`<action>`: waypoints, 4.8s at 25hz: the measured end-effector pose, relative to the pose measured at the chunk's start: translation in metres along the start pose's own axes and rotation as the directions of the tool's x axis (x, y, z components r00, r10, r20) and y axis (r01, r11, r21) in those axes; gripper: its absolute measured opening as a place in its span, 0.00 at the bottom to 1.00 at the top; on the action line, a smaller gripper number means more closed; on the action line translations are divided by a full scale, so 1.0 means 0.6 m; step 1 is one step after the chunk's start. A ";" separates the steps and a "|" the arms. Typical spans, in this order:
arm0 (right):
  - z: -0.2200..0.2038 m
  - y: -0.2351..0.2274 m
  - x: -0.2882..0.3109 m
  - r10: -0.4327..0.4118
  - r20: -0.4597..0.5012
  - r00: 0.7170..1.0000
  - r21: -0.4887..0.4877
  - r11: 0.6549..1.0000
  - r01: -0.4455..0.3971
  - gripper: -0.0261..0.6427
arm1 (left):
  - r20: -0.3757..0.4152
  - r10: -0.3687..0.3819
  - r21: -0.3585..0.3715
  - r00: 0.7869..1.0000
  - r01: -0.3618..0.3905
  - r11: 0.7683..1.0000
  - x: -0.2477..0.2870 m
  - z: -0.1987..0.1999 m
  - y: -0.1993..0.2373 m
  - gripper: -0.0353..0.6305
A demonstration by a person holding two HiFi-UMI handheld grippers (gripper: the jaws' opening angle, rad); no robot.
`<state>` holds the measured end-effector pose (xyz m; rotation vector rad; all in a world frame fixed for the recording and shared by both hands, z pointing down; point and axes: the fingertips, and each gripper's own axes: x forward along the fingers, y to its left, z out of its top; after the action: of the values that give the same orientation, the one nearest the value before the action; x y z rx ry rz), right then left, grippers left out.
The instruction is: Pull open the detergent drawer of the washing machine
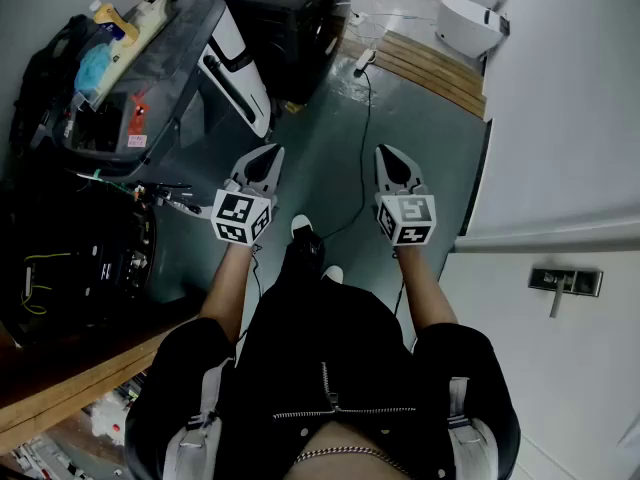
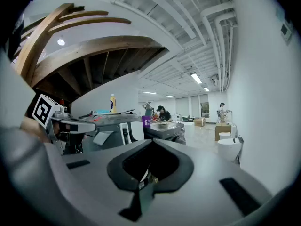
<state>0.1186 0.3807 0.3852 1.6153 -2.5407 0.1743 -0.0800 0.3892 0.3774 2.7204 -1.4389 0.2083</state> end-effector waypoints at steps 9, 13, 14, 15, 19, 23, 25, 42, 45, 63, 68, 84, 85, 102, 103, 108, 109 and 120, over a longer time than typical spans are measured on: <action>-0.010 -0.015 -0.014 0.029 0.017 0.999 0.064 0.997 -0.030 0.05 | -0.017 -0.011 -0.014 1.000 0.010 1.000 0.017 -0.005 -0.023 0.08; -0.013 -0.025 0.006 0.024 0.011 1.000 0.062 0.998 -0.025 0.05 | -0.032 -0.013 -0.020 0.999 0.013 1.000 0.036 -0.013 -0.014 0.08; -0.014 -0.027 0.014 0.024 0.010 1.000 0.066 0.998 -0.025 0.05 | -0.034 -0.014 -0.022 0.999 0.013 1.000 0.043 -0.014 -0.010 0.08; -0.014 -0.029 0.022 0.025 0.008 1.000 0.069 0.997 -0.025 0.05 | -0.035 -0.015 -0.023 0.999 0.014 1.000 0.051 -0.014 -0.004 0.08; -0.008 -0.041 0.068 0.029 0.002 1.000 0.071 0.997 -0.029 0.05 | -0.039 -0.021 -0.028 0.999 0.020 0.999 0.092 -0.011 0.025 0.08; 0.003 -0.058 0.127 0.032 -0.007 0.999 0.076 0.997 -0.031 0.05 | -0.045 -0.031 -0.023 0.999 0.030 0.999 0.141 -0.006 0.062 0.08; 0.008 -0.064 0.159 0.031 -0.015 0.999 0.073 0.997 -0.030 0.05 | -0.048 -0.033 -0.015 0.998 0.032 0.999 0.165 -0.003 0.084 0.08; 0.049 -0.081 0.380 0.001 -0.033 0.999 0.049 0.999 0.001 0.05 | -0.050 -0.093 -0.022 0.994 0.092 0.995 0.313 0.017 0.263 0.08; 0.052 -0.093 0.403 -0.006 -0.036 0.999 0.055 0.998 0.007 0.05 | -0.046 -0.098 -0.026 0.994 0.097 0.995 0.331 0.021 0.278 0.08; 0.066 -0.171 0.680 0.140 -0.052 0.989 0.081 0.987 -0.136 0.05 | -0.074 -0.004 -0.041 0.997 0.001 0.999 0.509 0.022 0.416 0.08; 0.085 -0.215 0.797 0.223 -0.074 0.972 0.090 0.972 -0.217 0.05 | -0.092 0.063 -0.042 0.994 -0.067 0.997 0.598 0.037 0.470 0.08; 0.101 -0.304 1.063 0.448 -0.107 0.888 0.138 0.891 -0.433 0.03 | -0.146 0.151 -0.106 0.978 -0.167 0.980 0.830 0.044 0.572 0.08; 0.086 -0.304 1.071 0.459 -0.129 0.879 0.146 0.886 -0.441 0.03 | -0.154 0.150 -0.112 0.977 -0.168 0.979 0.837 0.037 0.573 0.08; -0.088 -0.318 1.193 0.609 -0.157 0.778 0.537 0.714 -0.450 0.13 | -0.228 0.176 -0.189 0.958 -0.221 0.957 0.893 -0.053 0.615 0.08; -0.101 -0.317 1.201 0.624 -0.158 0.766 0.546 0.701 -0.458 0.16 | -0.235 0.178 -0.191 0.956 -0.225 0.956 0.894 -0.058 0.617 0.08; -0.152 -0.301 1.237 0.691 -0.159 0.705 0.616 0.628 -0.476 0.28 | -0.249 0.187 -0.204 0.950 -0.240 0.949 0.896 -0.070 0.632 0.08; -0.160 -0.298 1.245 0.700 -0.159 0.696 0.630 0.615 -0.475 0.31 | -0.248 0.189 -0.204 0.950 -0.242 0.949 0.897 -0.070 0.637 0.08; -0.189 -0.353 1.368 0.668 0.156 0.728 0.919 0.171 -0.354 0.45 | -0.278 0.209 -0.225 0.938 -0.276 0.934 0.905 -0.100 0.677 0.08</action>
<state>-0.0294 -0.4219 0.6407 0.4927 -2.6805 2.0843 -0.1191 -0.2772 0.5106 2.2148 -1.5976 0.3332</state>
